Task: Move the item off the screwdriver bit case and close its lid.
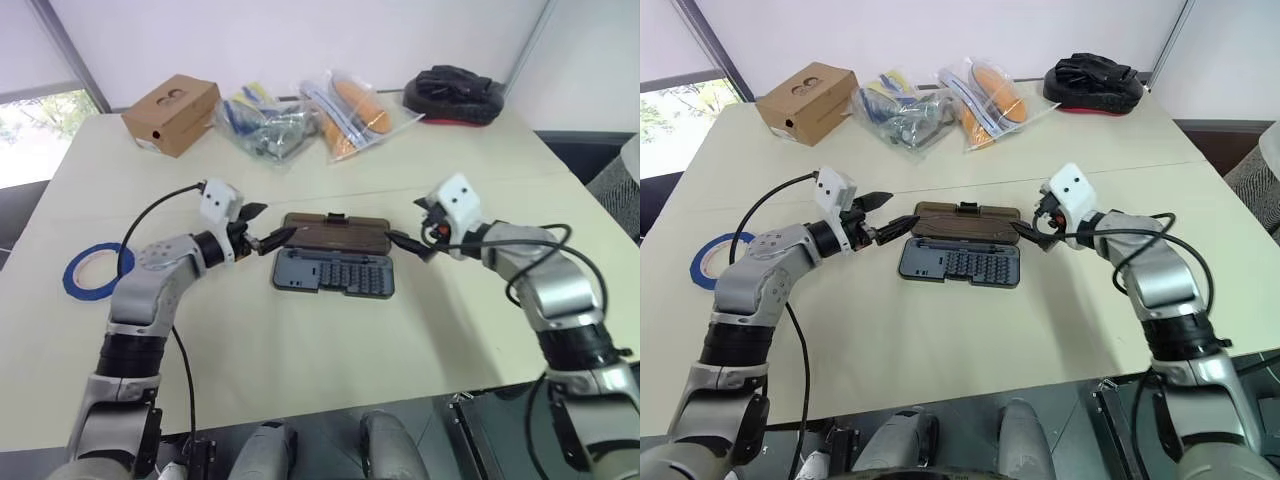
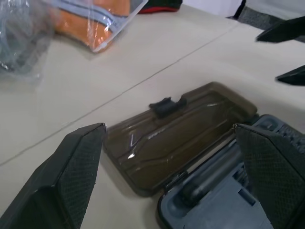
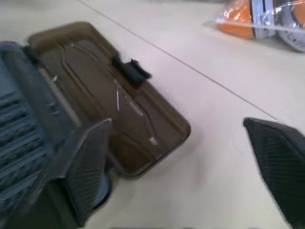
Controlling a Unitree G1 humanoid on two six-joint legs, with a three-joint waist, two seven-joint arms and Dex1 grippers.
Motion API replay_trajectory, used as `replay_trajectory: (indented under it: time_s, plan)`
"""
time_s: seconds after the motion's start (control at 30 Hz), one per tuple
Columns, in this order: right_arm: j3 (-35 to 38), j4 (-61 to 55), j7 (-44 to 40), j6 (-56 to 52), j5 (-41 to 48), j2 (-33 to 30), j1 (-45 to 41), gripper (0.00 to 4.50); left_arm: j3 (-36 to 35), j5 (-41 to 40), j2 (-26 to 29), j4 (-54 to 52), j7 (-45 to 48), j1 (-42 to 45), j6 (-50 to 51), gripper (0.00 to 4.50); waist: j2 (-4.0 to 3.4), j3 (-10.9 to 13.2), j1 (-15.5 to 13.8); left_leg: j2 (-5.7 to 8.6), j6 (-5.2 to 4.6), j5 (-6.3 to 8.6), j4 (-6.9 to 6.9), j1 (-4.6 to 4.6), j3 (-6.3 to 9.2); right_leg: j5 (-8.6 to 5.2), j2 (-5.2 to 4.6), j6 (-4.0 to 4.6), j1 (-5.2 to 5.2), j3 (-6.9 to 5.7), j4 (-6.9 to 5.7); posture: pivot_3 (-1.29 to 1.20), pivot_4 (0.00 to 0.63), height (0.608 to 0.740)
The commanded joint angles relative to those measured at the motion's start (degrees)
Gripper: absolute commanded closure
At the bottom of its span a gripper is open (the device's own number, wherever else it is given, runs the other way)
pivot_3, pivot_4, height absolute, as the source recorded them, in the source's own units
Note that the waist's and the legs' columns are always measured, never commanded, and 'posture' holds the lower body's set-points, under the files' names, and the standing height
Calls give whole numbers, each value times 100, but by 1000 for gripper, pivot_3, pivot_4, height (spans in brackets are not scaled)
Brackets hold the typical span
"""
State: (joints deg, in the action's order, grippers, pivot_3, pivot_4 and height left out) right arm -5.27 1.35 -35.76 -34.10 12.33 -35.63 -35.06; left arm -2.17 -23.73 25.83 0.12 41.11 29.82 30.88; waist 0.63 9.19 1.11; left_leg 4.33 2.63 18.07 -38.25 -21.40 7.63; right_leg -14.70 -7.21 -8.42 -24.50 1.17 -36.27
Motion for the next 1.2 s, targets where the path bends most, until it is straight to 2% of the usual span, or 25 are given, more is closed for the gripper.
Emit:
replay_trajectory:
  time_s: [0.03, 0.2, 0.33, 0.6, 0.8, 0.9, 0.97, 1.13, 1.2]
  plan:
    - [-126, 814, 611, -269, -454, 458, -861, 35, 69, 91, -16, 23, 46, 73, -169, 0, -1, 0, 14, 0, 1, 0, 0, 1, -1, 0, 0, 0, -1, 0, 0, 0, 150, 740]
    - [-434, 1901, 1087, -704, -1001, 935, -1642, 35, 128, 136, -74, -68, -22, -3, -188, 0, -1, 0, 4, -1, 4, -2, 6, -5, 2, 0, 0, 0, -10, -1, 0, 0, 150, 740]
    - [-228, 2467, 1288, -1491, -947, 1231, -1984, 35, 98, 169, -71, -182, -72, -108, -188, 0, -1, 0, 6, 3, 4, -2, 4, -8, 3, 0, -5, 0, -10, -1, 0, 0, 150, 740]
    - [-27, 1653, 1393, -2884, -775, 1426, -1802, 35, 30, 206, -52, -273, -216, -246, -187, 0, -5, 1, 22, 2, 4, -2, 5, -8, 4, 0, -4, 0, -13, -2, -4, 0, 150, 740]
    - [446, 1682, 1864, -3724, -724, 1750, -1894, 35, 63, 236, -89, -221, -283, -236, -225, 0, -5, 0, 34, 2, 4, -2, 5, -8, 4, 0, -5, 0, -13, -1, -6, 0, 150, 740]
    - [469, 1681, 1886, -3927, -683, 1772, -1936, 960, 75, 246, -98, -196, -299, -216, -239, 0, -5, 0, 22, 3, 4, -2, 4, -8, 4, 0, -5, 0, -13, -1, -7, 0, 150, 740]
    - [501, 1698, 1909, -4098, -639, 1792, -1961, 1852, 80, 264, -96, -155, -302, -193, -260, 0, -6, 0, 18, 3, 4, -2, 4, -7, 4, 0, -5, 0, -13, -1, -7, 0, 150, 740]
    - [527, 1727, 2002, -4272, -610, 1817, -1943, 4462, 76, 306, -94, -100, -313, -144, -290, 0, -6, -1, 17, 4, 4, -2, 2, -6, 3, 0, -5, 0, -10, -1, -8, 0, 150, 740]
    - [437, 1669, 1936, -4368, -557, 1787, -1921, 4462, 62, 330, -81, -71, -311, -125, -307, 0, -6, -2, 5, 4, 4, -2, 3, -5, 4, 0, -5, 0, -10, -2, -8, 0, 150, 740]
